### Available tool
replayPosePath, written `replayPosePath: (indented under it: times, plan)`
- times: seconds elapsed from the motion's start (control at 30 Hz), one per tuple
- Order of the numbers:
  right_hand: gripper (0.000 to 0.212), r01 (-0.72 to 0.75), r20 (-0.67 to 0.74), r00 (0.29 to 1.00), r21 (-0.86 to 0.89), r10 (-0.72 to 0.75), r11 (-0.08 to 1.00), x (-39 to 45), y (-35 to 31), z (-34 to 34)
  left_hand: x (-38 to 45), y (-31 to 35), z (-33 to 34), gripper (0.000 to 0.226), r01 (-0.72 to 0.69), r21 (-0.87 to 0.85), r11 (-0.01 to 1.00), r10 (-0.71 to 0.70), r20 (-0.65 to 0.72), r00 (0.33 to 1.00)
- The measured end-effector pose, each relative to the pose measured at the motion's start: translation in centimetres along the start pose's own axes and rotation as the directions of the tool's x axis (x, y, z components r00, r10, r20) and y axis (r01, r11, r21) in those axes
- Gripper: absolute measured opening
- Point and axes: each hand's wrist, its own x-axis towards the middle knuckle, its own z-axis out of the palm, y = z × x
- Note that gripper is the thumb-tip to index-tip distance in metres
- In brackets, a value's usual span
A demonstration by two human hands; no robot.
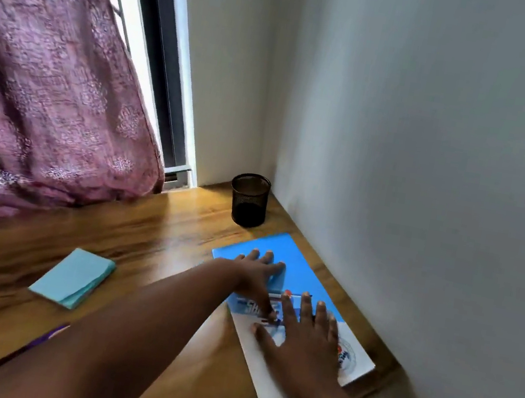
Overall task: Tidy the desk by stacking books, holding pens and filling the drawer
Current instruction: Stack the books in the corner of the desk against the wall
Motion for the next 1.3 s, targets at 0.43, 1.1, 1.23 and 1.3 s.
replayPosePath:
  times: [0.43,1.1,1.23,1.3]
  plan:
    - [0.086,-0.014,0.033,0.999,-0.026,0.015,1.000,1.7,3.5,-1.1,2.0,1.7,-0.5,0.101,-0.065,-0.037,0.997,0.064,-0.041,0.997]
    - [0.059,0.340,0.086,0.926,0.231,-0.367,0.912,1.8,-20.1,-8.4,-21.0,-12.7,-2.4,0.064,0.107,-0.190,0.976,-0.180,-0.422,0.888]
    - [0.048,0.481,0.090,0.849,0.280,-0.521,0.831,-2.5,-31.6,-7.7,-30.9,-22.6,1.0,0.068,0.218,-0.288,0.933,-0.329,-0.430,0.841]
    - [0.038,0.548,0.089,0.796,0.314,-0.599,0.775,-4.7,-36.7,-6.4,-35.4,-27.6,3.5,0.063,0.264,-0.436,0.860,-0.461,-0.446,0.767]
